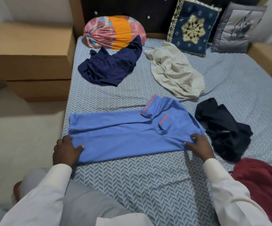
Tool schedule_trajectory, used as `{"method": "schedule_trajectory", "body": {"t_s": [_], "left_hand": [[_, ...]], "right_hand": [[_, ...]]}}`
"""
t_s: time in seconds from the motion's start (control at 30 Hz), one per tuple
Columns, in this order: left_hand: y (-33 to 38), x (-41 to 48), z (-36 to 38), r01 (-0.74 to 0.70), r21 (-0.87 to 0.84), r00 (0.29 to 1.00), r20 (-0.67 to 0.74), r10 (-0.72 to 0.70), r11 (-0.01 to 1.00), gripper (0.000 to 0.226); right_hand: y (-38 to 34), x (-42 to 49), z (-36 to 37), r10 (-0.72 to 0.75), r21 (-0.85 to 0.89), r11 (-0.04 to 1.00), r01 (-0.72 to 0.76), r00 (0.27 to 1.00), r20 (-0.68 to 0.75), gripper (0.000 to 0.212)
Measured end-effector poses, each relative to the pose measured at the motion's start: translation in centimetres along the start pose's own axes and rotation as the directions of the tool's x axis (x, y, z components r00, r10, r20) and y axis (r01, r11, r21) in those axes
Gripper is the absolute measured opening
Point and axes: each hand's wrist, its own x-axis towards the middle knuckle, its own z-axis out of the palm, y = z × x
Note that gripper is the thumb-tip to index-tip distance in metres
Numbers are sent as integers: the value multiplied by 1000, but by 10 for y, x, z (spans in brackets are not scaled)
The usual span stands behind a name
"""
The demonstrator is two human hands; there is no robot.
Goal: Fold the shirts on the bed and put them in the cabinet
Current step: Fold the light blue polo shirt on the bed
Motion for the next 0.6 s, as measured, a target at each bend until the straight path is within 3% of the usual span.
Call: {"method": "schedule_trajectory", "body": {"t_s": [0.13, 0.23, 0.33, 0.47, 0.6], "left_hand": [[-8, -3, -4, 134, -96, 989, 68, -128, 986, 63], [-8, -12, -8, 189, -118, 981, 64, -182, 975, 58], [-8, -18, -17, 190, -156, 980, 89, -177, 969, 38], [-14, -21, -29, 211, -334, 977, 56, -204, 919, 17], [-29, -13, -34, 255, -374, 965, 154, -212, 891, 34]], "right_hand": [[8, 3, 2, 57, 96, 993, -62, 997, 56, 62], [11, 5, -4, 87, 62, 994, -89, 996, 25, 28], [14, 10, -9, 73, 142, 987, -81, 996, 58, 44], [16, 11, -17, 79, 200, 973, -115, 980, 181, 43], [16, 10, -20, 90, 234, 962, -141, 972, 215, 39]]}}
